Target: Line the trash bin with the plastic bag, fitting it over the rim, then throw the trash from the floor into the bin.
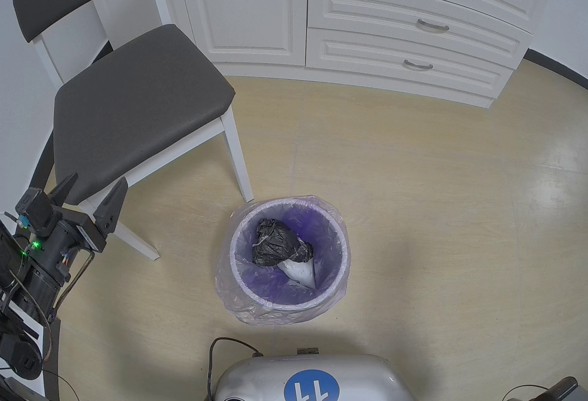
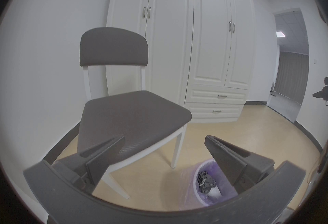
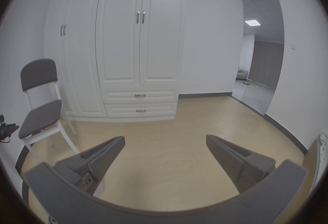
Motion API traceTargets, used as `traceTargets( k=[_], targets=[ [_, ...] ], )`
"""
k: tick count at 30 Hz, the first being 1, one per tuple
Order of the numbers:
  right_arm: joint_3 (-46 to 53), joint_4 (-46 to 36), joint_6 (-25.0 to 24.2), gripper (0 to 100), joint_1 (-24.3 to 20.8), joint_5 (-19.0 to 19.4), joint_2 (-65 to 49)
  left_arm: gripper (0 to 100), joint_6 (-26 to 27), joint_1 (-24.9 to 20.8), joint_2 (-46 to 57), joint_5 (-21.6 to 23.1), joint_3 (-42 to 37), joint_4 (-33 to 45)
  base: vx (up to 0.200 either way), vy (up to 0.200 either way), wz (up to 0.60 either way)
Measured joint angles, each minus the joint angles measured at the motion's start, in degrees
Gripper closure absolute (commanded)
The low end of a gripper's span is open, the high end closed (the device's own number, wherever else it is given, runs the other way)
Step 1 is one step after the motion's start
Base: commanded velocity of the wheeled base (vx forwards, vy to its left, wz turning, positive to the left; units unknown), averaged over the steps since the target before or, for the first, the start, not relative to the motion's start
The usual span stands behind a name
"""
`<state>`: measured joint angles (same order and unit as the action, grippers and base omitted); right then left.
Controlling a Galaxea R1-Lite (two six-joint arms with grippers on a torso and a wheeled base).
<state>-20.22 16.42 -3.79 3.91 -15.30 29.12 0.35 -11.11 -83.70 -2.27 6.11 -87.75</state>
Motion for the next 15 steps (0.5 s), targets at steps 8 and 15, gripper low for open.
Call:
traceTargets(
  k=[8, 15],
  targets=[
    [0.4, 0.0, -0.5, 0, 0.4, 0.3, -7.1, 0, 0.1, 0.4, 3.7, 0.0, 2.3, 2.3, 0.000, 0.000, 0.00],
    [0.9, 0.0, -0.6, 0, 0.5, 0.1, -10.4, 0, 0.1, 0.9, 9.3, -0.4, 7.2, 17.5, 0.000, 0.000, 0.00]
  ],
)
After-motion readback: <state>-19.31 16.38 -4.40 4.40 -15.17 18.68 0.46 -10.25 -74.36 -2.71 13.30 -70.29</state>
